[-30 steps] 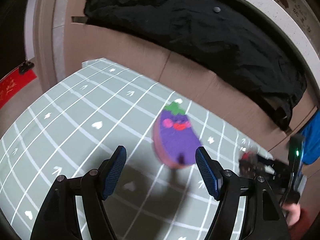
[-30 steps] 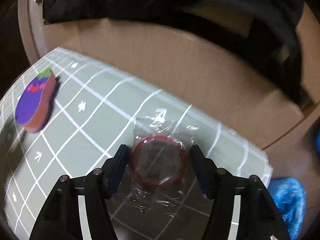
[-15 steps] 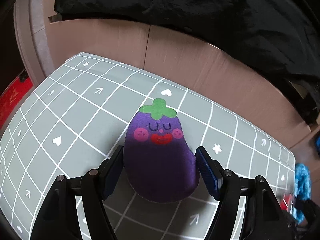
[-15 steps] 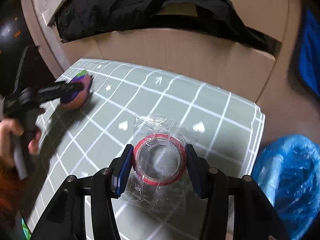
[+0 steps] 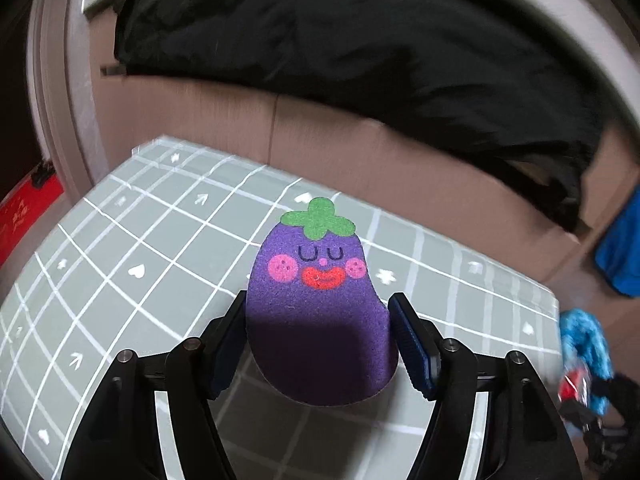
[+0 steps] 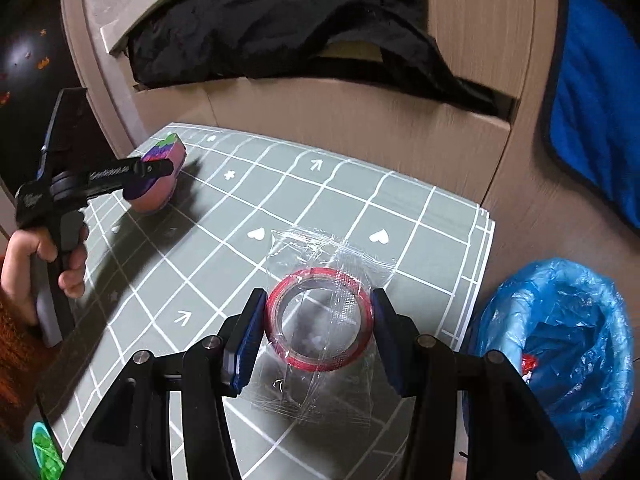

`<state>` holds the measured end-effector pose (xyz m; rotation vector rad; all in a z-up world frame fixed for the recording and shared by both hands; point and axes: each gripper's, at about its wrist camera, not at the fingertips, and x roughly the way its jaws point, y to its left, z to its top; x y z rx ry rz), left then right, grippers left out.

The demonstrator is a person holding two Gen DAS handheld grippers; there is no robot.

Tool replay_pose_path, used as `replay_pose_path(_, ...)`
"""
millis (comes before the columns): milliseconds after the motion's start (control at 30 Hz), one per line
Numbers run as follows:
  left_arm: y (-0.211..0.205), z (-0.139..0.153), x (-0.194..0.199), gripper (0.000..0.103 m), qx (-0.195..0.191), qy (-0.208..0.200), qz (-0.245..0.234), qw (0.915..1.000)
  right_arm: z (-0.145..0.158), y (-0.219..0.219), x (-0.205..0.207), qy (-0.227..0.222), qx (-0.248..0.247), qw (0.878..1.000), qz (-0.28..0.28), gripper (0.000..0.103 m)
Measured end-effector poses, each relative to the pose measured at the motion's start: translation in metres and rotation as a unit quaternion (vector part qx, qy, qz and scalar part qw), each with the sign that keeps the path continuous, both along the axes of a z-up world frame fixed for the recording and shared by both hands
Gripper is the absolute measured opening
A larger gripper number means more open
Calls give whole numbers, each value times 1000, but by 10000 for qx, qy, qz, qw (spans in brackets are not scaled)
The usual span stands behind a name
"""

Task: Collect trash
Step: 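Carry the sponge and tape roll over the bin and open both tools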

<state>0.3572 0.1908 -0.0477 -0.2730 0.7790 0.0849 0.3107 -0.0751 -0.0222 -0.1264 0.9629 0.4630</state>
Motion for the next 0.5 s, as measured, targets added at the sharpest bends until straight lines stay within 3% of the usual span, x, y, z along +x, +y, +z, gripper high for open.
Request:
replay_pose_path(200,-43,53,-64,68,264,-706,-391,9964,30,-5,-17,-357,88,9993,-37,48)
replay_pose_path(500,-114,89,-104,68,343,-1142,-1144,9863,79,-38,-48,-991,257,9942,-332,48)
